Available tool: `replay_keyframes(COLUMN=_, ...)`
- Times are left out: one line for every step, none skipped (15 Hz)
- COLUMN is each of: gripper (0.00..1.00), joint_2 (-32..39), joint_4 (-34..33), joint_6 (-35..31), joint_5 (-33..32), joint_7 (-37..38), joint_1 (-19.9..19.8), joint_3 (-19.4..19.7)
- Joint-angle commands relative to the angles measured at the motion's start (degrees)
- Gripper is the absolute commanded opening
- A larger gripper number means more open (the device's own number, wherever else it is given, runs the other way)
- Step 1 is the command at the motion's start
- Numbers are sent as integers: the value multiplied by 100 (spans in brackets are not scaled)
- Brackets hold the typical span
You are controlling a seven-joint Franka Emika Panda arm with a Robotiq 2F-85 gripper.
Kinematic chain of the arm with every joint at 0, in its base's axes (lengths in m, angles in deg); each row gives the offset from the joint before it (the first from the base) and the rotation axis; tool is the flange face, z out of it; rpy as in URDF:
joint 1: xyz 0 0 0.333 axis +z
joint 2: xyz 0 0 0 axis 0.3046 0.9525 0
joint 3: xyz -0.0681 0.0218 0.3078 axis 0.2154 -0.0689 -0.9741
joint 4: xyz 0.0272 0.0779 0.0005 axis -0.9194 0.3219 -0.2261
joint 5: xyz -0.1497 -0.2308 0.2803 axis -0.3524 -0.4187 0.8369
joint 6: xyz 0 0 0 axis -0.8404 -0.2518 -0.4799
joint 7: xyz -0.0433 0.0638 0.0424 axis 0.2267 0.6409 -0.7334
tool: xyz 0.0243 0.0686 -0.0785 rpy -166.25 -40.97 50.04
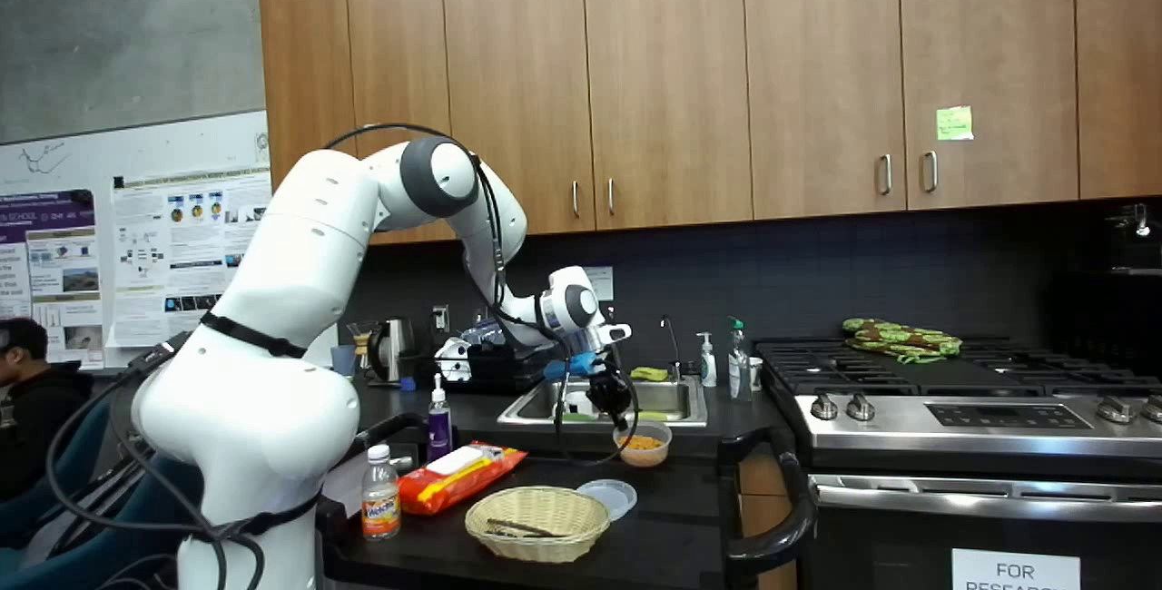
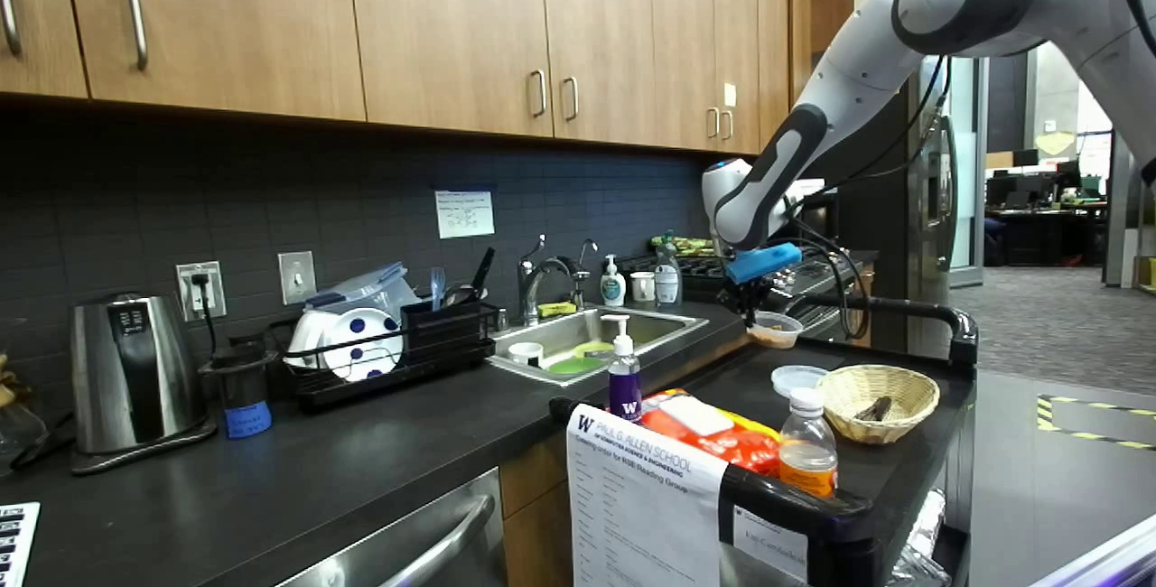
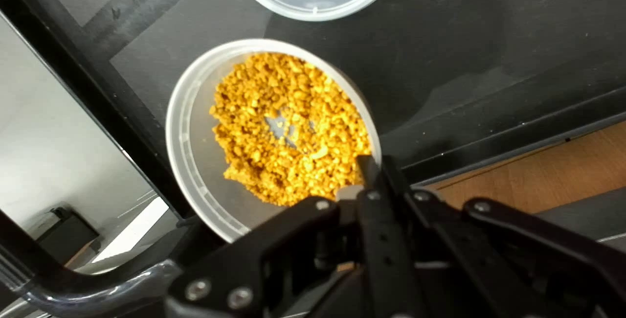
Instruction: Move the plastic bowl to the right
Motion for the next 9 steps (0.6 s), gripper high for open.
replay_keyframes(gripper=1, joint_2=61, joint_4=-68, joint_6=44, joint_5=-118, joint_7=285, joint_1=34, joint_3=72)
replay_keyframes(gripper=1, joint_2=81, joint_4=-71, joint_6=62, joint_5=-121, joint_7=384, joint_1=52, joint_3=96)
replay_keyframes(gripper=1, joint_2=116, joint_4=-75, joint_6=71, joint_5=-137, joint_7=527, joint_1=81, joint_3=128)
replay_keyframes(gripper=1, joint_2=156, joint_4=-74, joint_6=47, joint_5=-128, joint_7=643, joint_1=92, joint_3=144)
replay_keyframes(gripper=1, joint_2=193, joint_4=-81, joint_6=50, joint_5=-127, joint_7=748, joint_1=96, joint_3=153)
replay_keyframes(gripper=1, joint_2=240, joint_4=-95, joint_6=58, joint_5=-107, joint_7=859, joint_1=95, joint_3=156)
replay_keyframes(gripper=1, joint_2=285, joint_4=-104, joint_6=56, joint_5=-102, joint_7=970, joint_1=99, joint_3=164)
replay_keyframes(gripper=1, joint_2=339, joint_4=-109, joint_6=49, joint_5=-113, joint_7=1106, joint_1=114, joint_3=179)
replay_keyframes(gripper=1, joint_2=383, joint_4=-128, joint_6=62, joint_5=-86, joint_7=1213, joint_1=112, joint_3=179)
